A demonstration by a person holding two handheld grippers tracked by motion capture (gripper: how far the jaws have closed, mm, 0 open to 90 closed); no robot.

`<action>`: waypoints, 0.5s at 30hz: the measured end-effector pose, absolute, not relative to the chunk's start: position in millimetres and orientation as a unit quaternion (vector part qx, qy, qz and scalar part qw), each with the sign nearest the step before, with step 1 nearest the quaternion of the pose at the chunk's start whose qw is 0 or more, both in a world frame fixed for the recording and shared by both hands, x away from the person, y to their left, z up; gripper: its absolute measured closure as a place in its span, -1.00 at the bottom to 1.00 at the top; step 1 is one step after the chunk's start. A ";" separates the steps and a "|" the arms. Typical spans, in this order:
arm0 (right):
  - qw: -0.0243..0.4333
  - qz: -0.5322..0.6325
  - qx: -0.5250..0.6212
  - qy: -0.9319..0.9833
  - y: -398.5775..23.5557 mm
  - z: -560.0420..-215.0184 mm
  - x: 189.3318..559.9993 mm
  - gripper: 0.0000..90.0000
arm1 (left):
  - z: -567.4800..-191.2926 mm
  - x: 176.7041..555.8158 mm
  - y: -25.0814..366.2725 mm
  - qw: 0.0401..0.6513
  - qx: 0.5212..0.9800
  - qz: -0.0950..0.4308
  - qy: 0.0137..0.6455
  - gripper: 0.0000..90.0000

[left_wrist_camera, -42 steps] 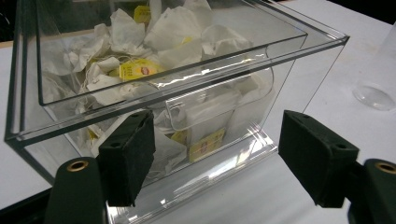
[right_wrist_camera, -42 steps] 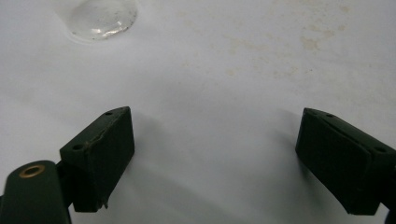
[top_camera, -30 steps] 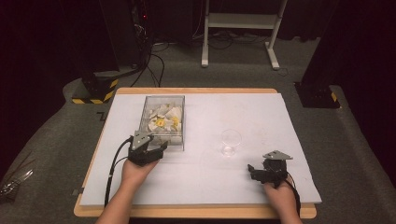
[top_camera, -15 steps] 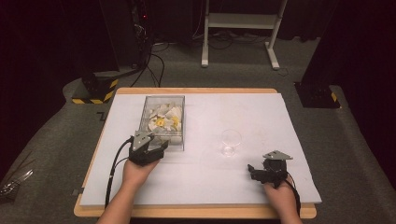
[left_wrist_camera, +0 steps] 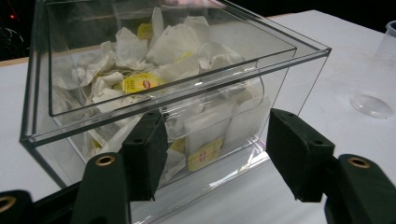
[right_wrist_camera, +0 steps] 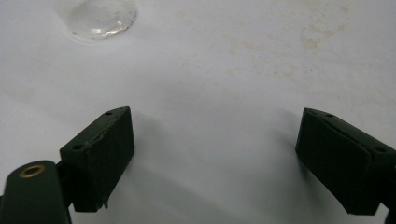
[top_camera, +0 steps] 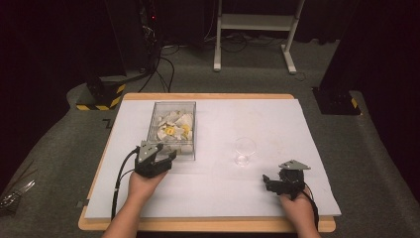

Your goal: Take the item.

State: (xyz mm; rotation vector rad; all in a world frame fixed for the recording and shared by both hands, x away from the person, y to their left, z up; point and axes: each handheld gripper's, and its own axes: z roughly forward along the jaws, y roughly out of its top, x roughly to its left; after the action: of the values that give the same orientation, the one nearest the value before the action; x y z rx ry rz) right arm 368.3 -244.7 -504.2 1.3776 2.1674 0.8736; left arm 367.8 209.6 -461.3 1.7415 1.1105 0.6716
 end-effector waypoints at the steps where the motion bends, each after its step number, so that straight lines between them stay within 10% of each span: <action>1: 0.213 0.315 0.496 0.781 -244.7 -504.2 368.3 -0.74 | -461.4 366.9 210.3 0.467 0.709 0.274 0.452 -0.10; 15: 0.213 0.315 0.497 0.780 -244.6 -504.2 368.2 -0.74 | -461.9 354.3 218.1 0.479 0.711 0.260 0.444 0.05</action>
State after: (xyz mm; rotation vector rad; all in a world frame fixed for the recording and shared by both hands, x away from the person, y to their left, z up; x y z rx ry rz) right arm 368.2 -244.6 -504.2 1.3785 2.1669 0.8736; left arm 354.3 218.1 -461.9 1.7356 1.0832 0.6341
